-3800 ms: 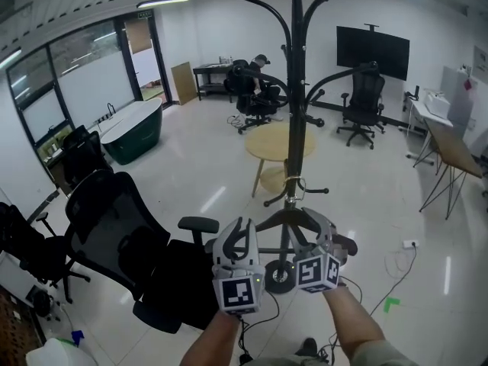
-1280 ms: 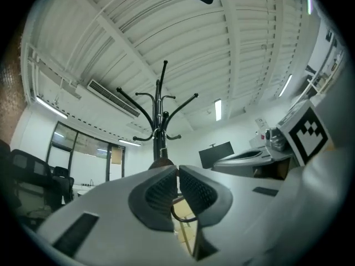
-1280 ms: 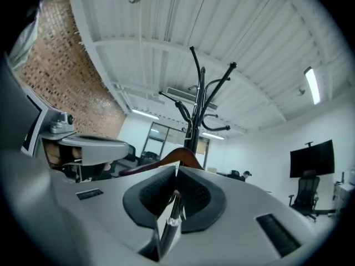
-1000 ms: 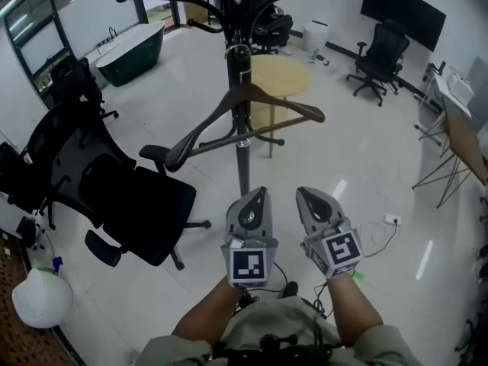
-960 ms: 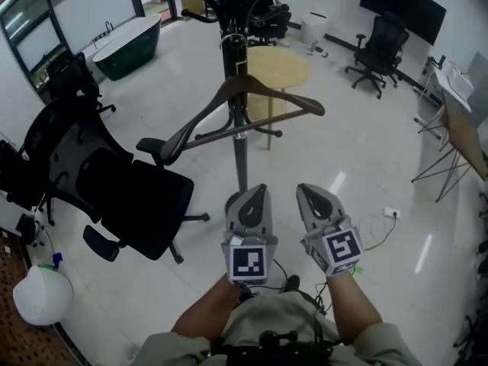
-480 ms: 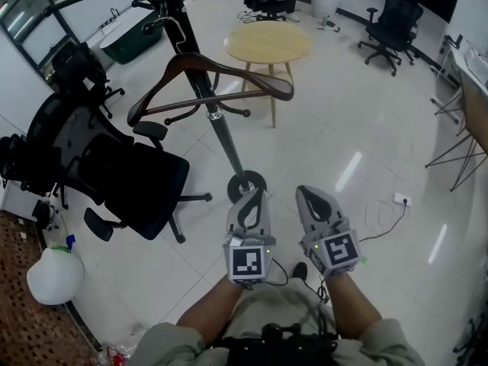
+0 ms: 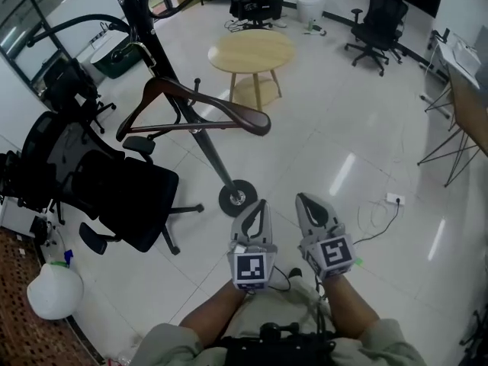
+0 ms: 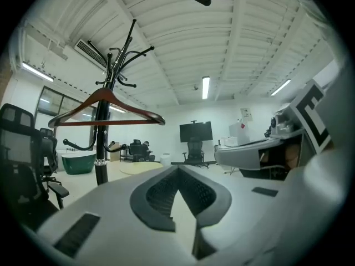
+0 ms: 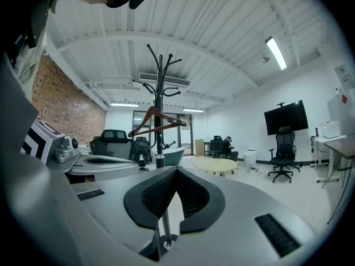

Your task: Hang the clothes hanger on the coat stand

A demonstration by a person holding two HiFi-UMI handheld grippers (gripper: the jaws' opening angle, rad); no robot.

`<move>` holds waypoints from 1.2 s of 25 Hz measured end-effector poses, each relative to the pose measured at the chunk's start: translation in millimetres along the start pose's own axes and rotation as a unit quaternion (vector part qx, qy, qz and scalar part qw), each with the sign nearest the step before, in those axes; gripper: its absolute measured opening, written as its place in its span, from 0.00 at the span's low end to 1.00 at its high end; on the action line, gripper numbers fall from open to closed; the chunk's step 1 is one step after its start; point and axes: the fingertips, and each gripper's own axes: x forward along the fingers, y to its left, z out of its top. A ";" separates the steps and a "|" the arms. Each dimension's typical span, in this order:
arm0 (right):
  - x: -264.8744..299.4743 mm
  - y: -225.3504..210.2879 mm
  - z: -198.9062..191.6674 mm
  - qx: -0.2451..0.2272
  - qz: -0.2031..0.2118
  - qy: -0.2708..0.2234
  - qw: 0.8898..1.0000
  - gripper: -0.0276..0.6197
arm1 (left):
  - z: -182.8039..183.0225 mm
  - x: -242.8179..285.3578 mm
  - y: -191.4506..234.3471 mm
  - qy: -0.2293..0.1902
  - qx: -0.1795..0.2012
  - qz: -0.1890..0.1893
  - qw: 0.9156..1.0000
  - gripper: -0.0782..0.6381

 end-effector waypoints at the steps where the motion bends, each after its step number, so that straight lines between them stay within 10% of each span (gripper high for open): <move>1: -1.2 0.1 -0.7 -0.003 -0.007 0.001 1.000 0.05 | 0.2 0.1 -2.2 0.000 0.001 -0.004 1.000 0.13; 30: -34.7 -7.3 -19.7 0.036 -0.056 0.007 0.998 0.05 | -3.9 -5.9 -29.7 0.000 0.020 -0.041 0.999 0.13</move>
